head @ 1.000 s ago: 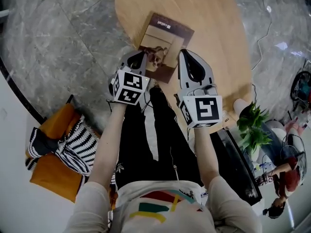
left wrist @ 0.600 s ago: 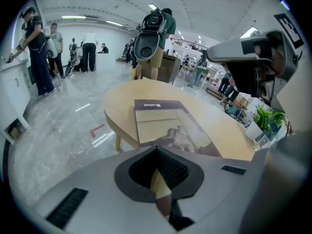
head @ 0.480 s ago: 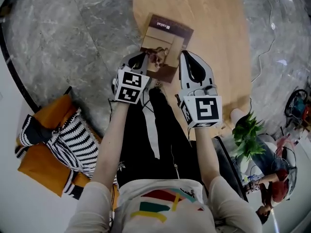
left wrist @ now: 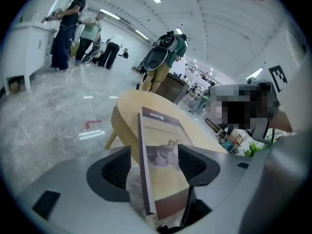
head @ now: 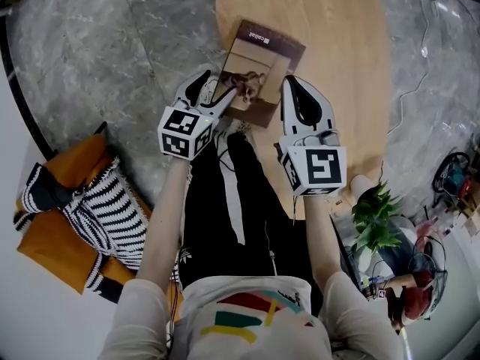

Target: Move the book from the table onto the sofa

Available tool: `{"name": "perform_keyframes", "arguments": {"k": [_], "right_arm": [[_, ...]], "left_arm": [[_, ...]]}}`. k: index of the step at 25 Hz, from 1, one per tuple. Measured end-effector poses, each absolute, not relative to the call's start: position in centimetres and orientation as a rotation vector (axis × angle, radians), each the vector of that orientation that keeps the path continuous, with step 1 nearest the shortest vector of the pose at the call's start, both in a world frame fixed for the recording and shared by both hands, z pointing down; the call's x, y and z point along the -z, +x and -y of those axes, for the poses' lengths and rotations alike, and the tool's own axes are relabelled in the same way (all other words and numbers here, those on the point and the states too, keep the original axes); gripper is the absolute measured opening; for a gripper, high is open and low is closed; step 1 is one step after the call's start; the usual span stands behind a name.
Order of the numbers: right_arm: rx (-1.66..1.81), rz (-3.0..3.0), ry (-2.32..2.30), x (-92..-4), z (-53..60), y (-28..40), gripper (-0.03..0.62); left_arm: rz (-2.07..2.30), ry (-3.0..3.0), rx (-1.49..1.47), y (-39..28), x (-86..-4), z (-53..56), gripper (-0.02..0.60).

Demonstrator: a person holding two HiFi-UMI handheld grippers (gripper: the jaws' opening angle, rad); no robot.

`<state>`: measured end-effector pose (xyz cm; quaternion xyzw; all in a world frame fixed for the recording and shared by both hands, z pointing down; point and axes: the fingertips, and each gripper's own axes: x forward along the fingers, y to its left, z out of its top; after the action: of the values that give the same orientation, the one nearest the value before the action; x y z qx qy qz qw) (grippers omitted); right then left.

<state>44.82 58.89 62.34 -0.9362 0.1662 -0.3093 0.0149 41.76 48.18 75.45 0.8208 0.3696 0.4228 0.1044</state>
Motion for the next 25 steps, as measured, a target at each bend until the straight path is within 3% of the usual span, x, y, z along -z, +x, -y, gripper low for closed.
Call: {"name": "perform_keyframes", "arguments": {"k": [9, 23, 25], "right_arm": [[0.969, -0.474, -2.886, -63.0, -60.1, 45.0, 0.012], [0.953, -0.494, -2.814, -63.0, -59.0, 43.8, 0.012], [0.955, -0.494, -2.811, -63.1, -58.9, 43.8, 0.012]], "left_arm": [[-1.037, 2.018, -1.398, 39.3, -79.5, -48.6, 0.298], [-0.888, 1.652, -1.303, 38.4, -80.7, -49.7, 0.296], [-0.902, 1.651, -1.281, 38.4, -80.4, -49.9, 0.266]]}}
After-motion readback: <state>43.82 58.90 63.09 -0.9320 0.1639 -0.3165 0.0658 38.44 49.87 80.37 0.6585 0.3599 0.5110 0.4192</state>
